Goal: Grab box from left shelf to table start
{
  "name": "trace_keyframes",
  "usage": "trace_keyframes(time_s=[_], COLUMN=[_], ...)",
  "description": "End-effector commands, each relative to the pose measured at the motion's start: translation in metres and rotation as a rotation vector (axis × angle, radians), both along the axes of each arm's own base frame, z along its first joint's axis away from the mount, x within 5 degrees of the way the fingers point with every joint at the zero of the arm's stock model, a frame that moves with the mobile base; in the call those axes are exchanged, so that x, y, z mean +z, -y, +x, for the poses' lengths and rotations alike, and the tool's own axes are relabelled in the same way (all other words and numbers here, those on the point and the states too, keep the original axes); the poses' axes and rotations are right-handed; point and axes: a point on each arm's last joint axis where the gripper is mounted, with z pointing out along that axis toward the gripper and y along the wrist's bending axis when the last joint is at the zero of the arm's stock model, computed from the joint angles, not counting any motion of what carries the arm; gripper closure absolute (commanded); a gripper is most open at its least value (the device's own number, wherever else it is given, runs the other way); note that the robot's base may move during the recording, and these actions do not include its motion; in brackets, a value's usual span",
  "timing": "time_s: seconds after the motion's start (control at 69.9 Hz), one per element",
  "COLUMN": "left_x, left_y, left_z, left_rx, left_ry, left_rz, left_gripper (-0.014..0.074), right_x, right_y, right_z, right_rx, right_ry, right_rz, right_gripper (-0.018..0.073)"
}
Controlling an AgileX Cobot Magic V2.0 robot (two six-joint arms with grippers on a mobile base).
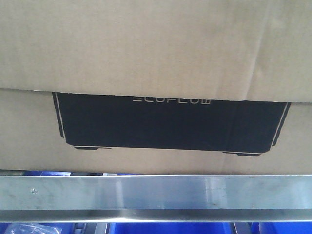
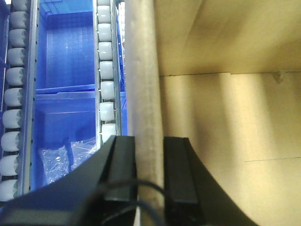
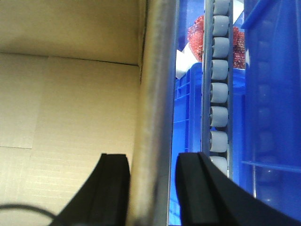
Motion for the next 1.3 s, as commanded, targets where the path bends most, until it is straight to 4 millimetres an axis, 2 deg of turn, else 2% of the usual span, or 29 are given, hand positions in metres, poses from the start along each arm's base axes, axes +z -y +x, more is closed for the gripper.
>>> trace_keyframes(time_s=[0.0, 0.286, 0.601, 0.758, 0.972, 1.087, 1.287], left_x=[0.021, 0.048, 0.065, 0.058, 0.036, 0.032, 0.036], left_y=[0.0, -0.011, -0.018, -0.023, -0.03, -0.036, -0.046], left_z=[-0.012, -0.041, -0.069, -0.081, -0.1, -0.114, -0.139], left_rx=[-0.025, -0.026, -0.036, -0.038, -0.036, -0.039, -0.057], left_ry=[0.09, 0.174, 0.21, 0.202, 0.171, 0.19, 0.26], left_rz=[-0.049, -0.096, -0.176, -0.181, -0.169, -0.177, -0.18], left_gripper=[0.0697, 0.0692, 0.0692, 0.0692, 0.0692, 0.0692, 0.0693], right_x=[0.034, 0.079, 0.1, 0.087, 0.054, 0.042, 0.044], right_y=[-0.001, -0.002, -0.003, -0.004, -0.008, -0.008, -0.009], right_z=[-0.012, -0.033, -0.075, -0.099, -0.124, -0.137, -0.157], right_rx=[-0.01, -0.003, 0.003, 0.004, 0.007, 0.007, 0.012], right_ry=[0.159, 0.246, 0.303, 0.306, 0.315, 0.31, 0.373], right_rz=[0.009, 0.008, 0.006, 0.016, 0.085, 0.089, 0.09], right_gripper=[0.0501, 0.0501, 0.0501, 0.0501, 0.0501, 0.0501, 0.0501])
